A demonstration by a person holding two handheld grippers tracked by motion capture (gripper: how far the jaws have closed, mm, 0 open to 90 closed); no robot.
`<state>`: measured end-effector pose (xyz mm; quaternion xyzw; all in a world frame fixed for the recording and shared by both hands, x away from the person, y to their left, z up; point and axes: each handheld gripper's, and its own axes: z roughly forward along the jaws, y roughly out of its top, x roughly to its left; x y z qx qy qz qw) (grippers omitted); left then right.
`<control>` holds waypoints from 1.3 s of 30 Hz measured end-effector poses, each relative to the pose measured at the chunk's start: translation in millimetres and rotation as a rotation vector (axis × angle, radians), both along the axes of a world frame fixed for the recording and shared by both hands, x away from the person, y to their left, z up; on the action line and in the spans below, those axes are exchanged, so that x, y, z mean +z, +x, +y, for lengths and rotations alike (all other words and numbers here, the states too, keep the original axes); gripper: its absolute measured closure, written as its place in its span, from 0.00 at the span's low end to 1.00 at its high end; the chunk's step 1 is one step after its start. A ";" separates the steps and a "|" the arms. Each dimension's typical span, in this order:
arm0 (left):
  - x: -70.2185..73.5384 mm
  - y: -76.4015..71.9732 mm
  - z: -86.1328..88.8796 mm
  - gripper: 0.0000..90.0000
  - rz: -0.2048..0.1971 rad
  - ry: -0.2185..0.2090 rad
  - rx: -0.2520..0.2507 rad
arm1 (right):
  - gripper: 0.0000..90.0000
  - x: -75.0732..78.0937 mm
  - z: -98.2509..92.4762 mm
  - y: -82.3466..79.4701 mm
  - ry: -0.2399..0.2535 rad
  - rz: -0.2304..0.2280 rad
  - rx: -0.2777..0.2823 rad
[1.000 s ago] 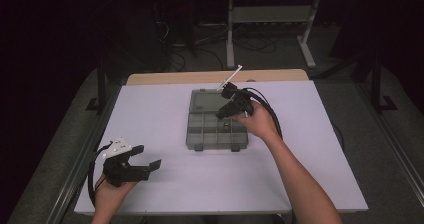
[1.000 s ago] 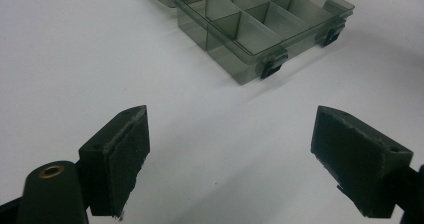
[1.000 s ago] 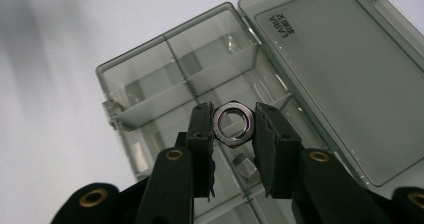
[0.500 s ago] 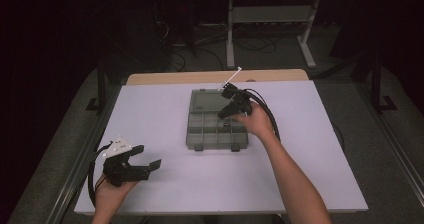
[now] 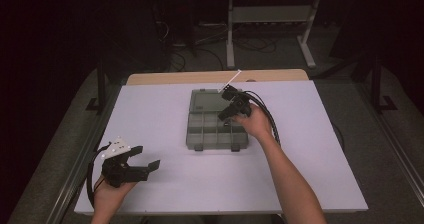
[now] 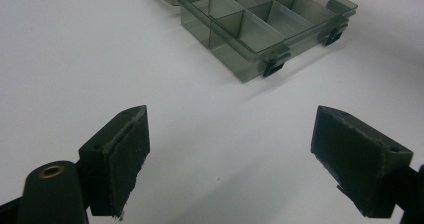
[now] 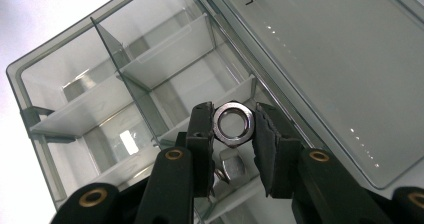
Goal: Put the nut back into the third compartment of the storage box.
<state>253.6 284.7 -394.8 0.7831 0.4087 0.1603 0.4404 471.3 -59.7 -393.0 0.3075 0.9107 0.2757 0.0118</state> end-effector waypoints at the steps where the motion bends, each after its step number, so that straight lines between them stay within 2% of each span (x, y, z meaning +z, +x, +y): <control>1: 0.0 0.0 0.0 0.17 0.000 0.000 0.000 | 0.77 -0.4 0.5 0.0 0.000 -0.002 0.002; 10: 0.0 -0.1 0.1 0.17 -0.001 0.001 -0.001 | 0.76 -3.6 2.2 -0.8 -0.014 0.007 -0.005; 13: 0.0 0.0 0.7 0.17 -0.003 0.001 -0.002 | 0.75 -5.7 1.6 -2.1 -0.014 -0.013 -0.016; 17: -0.1 -0.2 0.0 0.17 0.002 0.001 -0.002 | 0.71 -2.6 -2.6 -4.8 0.018 -0.003 -0.040; 22: -0.2 -0.5 -0.7 0.17 0.004 0.003 -0.005 | 0.65 3.8 -11.2 -9.6 0.041 -0.021 -0.047; 24: -0.2 -0.5 -0.9 0.17 0.002 0.002 -0.007 | 0.62 7.3 -17.6 -14.6 0.079 -0.037 -0.054; 27: -0.3 -0.4 -0.9 0.17 0.000 0.005 -0.007 | 0.61 8.4 -19.3 -16.8 0.085 -0.037 -0.056; 28: -0.9 0.0 -1.4 0.17 -0.001 0.005 -0.007 | 0.57 10.5 -25.3 -22.1 0.094 -0.053 -0.059; 33: -1.2 0.0 -1.7 0.17 -0.001 0.004 -0.007 | 0.50 13.2 -31.4 -26.7 0.109 -0.059 -0.077; 34: -1.5 0.1 -1.8 0.17 0.001 0.004 -0.007 | 0.46 15.4 -37.0 -30.6 0.116 -0.078 -0.079; 39: -1.6 0.0 -1.9 0.17 0.000 0.003 -0.006 | 0.44 17.6 -44.4 -36.7 0.129 -0.087 -0.096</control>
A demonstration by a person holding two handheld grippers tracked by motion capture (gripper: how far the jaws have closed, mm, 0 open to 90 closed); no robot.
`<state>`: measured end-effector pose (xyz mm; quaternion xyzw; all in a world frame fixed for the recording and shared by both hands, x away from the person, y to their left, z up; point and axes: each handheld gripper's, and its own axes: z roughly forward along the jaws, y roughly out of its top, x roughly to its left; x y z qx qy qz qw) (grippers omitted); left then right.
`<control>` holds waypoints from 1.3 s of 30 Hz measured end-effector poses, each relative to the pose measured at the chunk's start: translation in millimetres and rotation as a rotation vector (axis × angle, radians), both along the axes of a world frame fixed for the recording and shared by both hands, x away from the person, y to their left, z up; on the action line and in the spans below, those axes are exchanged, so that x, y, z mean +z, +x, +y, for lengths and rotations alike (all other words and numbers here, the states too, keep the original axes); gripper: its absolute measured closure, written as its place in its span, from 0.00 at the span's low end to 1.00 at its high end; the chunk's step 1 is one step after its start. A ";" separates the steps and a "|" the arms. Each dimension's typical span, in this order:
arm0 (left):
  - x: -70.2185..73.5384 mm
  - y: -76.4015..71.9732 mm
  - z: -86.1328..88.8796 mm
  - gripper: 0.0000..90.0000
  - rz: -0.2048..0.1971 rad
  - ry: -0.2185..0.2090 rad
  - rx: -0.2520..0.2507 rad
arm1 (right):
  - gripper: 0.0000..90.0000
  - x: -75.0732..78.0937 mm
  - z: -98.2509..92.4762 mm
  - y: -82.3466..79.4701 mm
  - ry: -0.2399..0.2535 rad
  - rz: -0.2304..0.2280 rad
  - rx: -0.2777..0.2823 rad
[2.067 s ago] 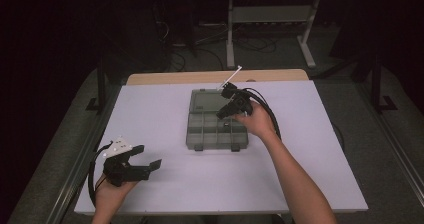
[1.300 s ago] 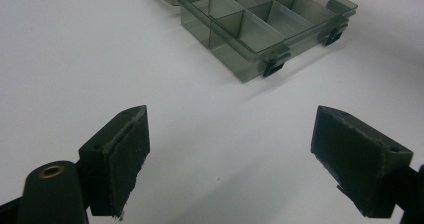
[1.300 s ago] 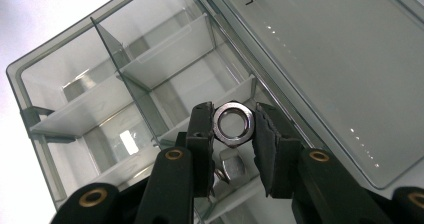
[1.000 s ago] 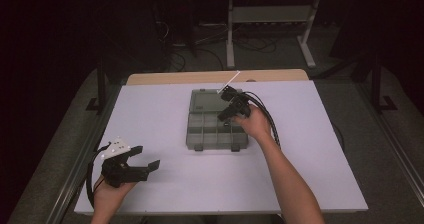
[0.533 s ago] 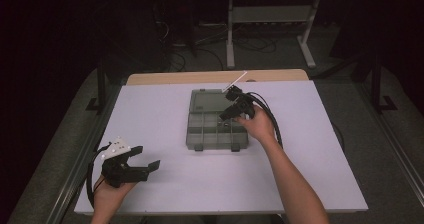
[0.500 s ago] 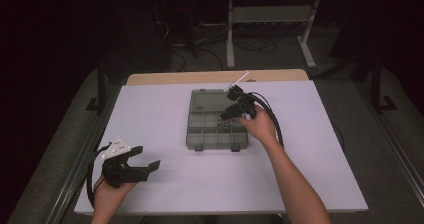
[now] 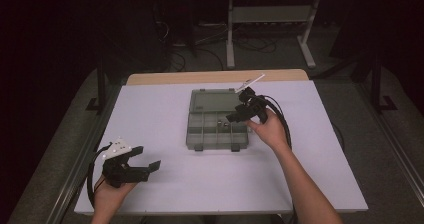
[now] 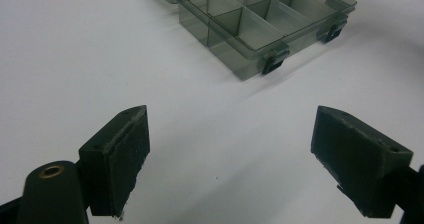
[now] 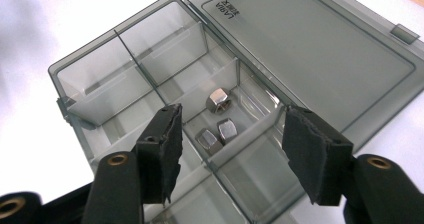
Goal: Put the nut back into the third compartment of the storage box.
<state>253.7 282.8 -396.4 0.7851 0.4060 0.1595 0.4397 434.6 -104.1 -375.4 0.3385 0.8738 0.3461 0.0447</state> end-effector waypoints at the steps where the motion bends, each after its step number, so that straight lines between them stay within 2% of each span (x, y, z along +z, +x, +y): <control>1: 0.3 -0.1 0.1 0.17 0.002 0.003 0.000 | 0.43 0.5 -1.7 -1.4 0.006 0.004 -0.005; 9: -0.2 1.0 -0.5 0.17 0.006 0.014 -0.004 | 0.38 2.9 -17.9 -13.9 0.024 -0.015 -0.032; 17: -0.3 1.1 -0.7 0.17 0.006 0.012 -0.004 | 0.34 -1.7 -31.6 -23.1 0.051 -0.019 -0.052; 18: -0.4 0.9 -0.4 0.17 0.007 0.007 -0.004 | 0.33 -3.7 -35.4 -27.2 0.069 -0.013 -0.061; 21: 0.1 0.6 -0.4 0.17 0.008 0.007 -0.002 | 0.33 -8.1 -40.8 -33.0 0.077 -0.014 -0.063; 30: -1.1 2.4 -1.2 0.17 0.010 0.009 0.000 | 0.29 -15.3 -55.5 -50.7 0.078 -0.035 -0.086; 31: -0.4 2.3 0.0 0.17 0.009 0.026 -0.010 | 0.29 -15.8 -57.1 -52.9 0.080 -0.038 -0.091; 37: -1.2 2.1 -0.3 0.17 0.000 0.018 -0.008 | 0.28 -17.9 -64.4 -62.5 0.087 -0.046 -0.102; 39: -1.1 1.3 -0.7 0.17 0.011 0.009 0.002 | 0.27 -19.1 -68.4 -67.0 0.088 -0.056 -0.102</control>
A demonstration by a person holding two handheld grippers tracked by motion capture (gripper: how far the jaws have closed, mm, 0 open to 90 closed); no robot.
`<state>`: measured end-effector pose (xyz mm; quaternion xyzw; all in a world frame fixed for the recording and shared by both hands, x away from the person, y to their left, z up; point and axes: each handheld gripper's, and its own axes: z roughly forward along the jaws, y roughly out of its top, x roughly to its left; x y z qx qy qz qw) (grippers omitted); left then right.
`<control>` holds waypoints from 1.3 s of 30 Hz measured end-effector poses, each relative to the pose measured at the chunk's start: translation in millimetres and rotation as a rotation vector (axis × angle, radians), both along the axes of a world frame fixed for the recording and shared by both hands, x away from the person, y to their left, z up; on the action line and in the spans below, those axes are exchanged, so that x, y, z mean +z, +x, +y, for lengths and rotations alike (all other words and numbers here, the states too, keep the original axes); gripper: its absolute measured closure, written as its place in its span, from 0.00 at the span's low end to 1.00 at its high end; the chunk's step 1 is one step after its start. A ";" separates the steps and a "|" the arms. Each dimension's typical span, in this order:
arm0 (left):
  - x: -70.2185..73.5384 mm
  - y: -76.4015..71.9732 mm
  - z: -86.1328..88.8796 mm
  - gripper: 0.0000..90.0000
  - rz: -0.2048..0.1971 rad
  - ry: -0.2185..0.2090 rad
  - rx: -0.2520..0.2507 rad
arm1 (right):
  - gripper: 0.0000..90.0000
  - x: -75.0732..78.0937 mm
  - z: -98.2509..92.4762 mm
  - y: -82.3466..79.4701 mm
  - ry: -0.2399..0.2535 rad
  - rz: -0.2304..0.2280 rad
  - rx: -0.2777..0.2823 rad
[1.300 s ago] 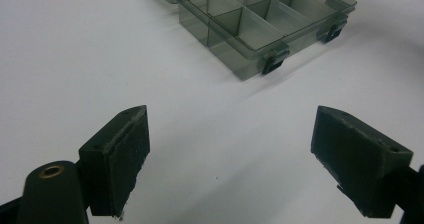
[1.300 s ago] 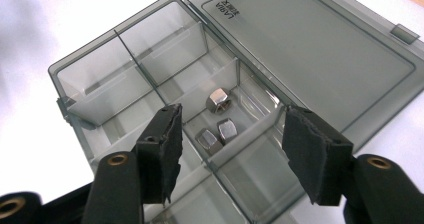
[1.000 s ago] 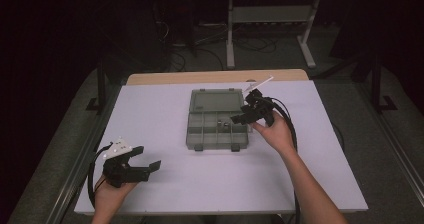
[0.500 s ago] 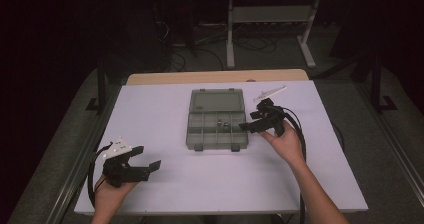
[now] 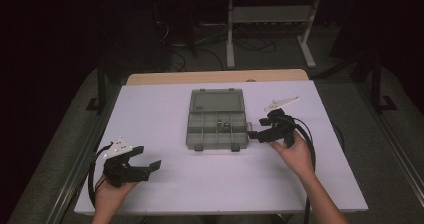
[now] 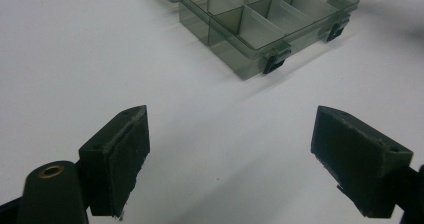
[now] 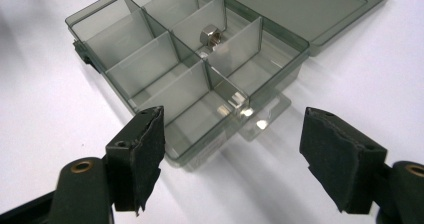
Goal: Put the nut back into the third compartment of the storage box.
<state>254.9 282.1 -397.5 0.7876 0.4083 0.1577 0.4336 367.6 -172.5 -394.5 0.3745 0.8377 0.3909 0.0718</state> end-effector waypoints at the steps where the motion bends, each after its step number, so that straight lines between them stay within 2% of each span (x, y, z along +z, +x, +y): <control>1: -0.1 -0.1 -0.2 0.17 0.000 -0.001 0.001 | 0.27 -0.4 -1.3 -1.9 0.004 0.003 -0.005; 12: -0.3 0.1 -0.4 0.17 -0.003 0.000 0.004 | 0.24 -4.5 -14.3 -16.6 0.024 -0.012 -0.026; 17: -0.6 -0.2 -0.8 0.17 -0.003 -0.003 0.004 | 0.22 -9.2 -22.6 -28.9 0.031 -0.015 -0.050; 24: -0.4 -0.5 -2.2 0.17 -0.001 -0.001 0.000 | 0.20 -12.5 -31.8 -42.1 0.037 -0.042 -0.067; 28: -0.7 -0.6 -3.2 0.17 -0.006 0.002 -0.003 | 0.20 -13.4 -33.8 -44.5 0.038 -0.046 -0.068; 29: -0.9 -0.6 -3.4 0.17 -0.004 -0.001 -0.003 | 0.20 -14.6 -36.9 -49.9 0.043 -0.039 -0.074; 35: -1.6 -1.0 -4.4 0.17 -0.002 -0.003 -0.006 | 0.20 -16.3 -48.0 -59.3 0.056 -0.046 -0.088; 39: -1.6 0.2 -3.8 0.17 -0.010 0.012 -0.020 | 0.20 -17.5 -54.8 -65.3 0.060 -0.052 -0.096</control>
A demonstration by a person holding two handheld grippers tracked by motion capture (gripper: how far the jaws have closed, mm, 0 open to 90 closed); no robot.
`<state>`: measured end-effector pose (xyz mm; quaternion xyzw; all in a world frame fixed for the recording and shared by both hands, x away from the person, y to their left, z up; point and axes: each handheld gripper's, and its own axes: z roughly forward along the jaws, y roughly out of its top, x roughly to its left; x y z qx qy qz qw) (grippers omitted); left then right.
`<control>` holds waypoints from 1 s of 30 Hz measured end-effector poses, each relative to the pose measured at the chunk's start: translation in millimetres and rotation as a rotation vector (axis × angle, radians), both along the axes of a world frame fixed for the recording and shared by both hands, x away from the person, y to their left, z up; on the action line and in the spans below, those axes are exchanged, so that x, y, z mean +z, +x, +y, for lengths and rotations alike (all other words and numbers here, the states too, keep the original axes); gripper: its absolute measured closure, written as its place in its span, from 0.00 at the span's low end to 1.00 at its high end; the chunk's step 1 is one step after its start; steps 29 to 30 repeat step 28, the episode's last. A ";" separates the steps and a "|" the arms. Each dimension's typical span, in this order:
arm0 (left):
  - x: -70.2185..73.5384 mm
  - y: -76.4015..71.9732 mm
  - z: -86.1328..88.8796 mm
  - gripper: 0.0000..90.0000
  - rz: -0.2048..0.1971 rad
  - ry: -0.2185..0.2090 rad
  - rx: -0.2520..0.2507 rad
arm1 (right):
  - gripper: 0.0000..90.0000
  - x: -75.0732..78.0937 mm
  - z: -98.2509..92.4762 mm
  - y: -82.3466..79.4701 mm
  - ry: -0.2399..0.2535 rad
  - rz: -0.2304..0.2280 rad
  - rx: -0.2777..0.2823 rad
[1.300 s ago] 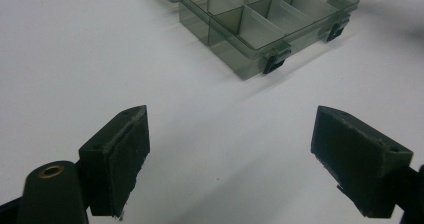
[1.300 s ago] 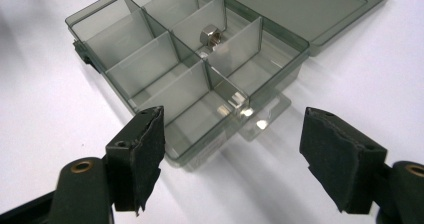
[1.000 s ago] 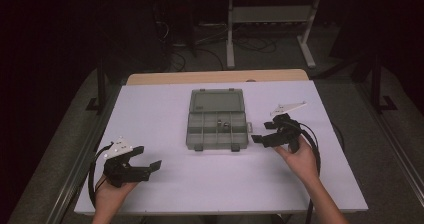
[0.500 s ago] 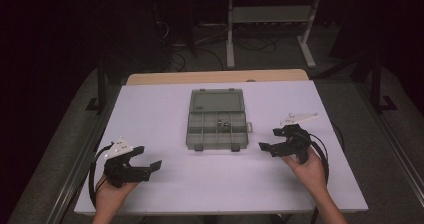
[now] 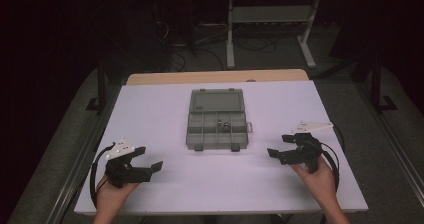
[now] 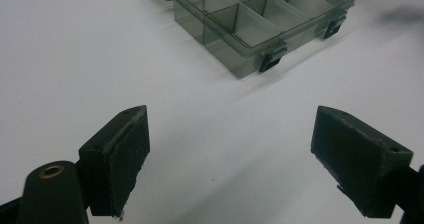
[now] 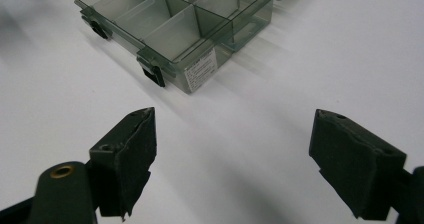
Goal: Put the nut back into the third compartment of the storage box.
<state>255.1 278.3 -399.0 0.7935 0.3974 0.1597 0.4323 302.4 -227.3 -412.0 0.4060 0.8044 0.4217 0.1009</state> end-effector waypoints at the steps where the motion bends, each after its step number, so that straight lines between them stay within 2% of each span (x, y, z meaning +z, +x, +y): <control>1: 0.0 -0.1 -0.1 0.17 0.001 -0.001 0.001 | 0.20 -0.4 -1.4 -1.6 0.003 0.001 -0.003; 7: -0.6 -1.3 -2.3 0.17 0.015 -0.014 0.007 | 0.20 -4.9 -6.5 -10.0 0.013 0.010 -0.015; 17: 0.1 -2.3 -1.6 0.17 0.006 -0.008 -0.004 | 0.20 -6.2 -13.2 -22.2 0.015 0.001 -0.020; 21: 0.7 -2.3 -0.6 0.17 0.000 0.011 -0.020 | 0.19 -6.9 -15.9 -24.7 0.015 -0.010 -0.021; 22: 0.5 -3.0 -1.3 0.17 0.008 -0.001 -0.012 | 0.19 -6.5 -16.7 -27.3 0.019 -0.005 -0.031; 23: 0.7 -2.2 -0.6 0.17 -0.001 0.009 -0.021 | 0.19 -6.4 -17.1 -27.7 0.022 -0.007 -0.031; 24: 0.7 -3.0 -1.5 0.17 0.009 -0.002 -0.011 | 0.19 -6.2 -17.4 -27.9 0.022 -0.010 -0.029; 30: -0.1 -2.6 -2.2 0.17 0.011 -0.003 -0.013 | 0.18 -5.4 -17.5 -28.7 0.032 -0.018 -0.034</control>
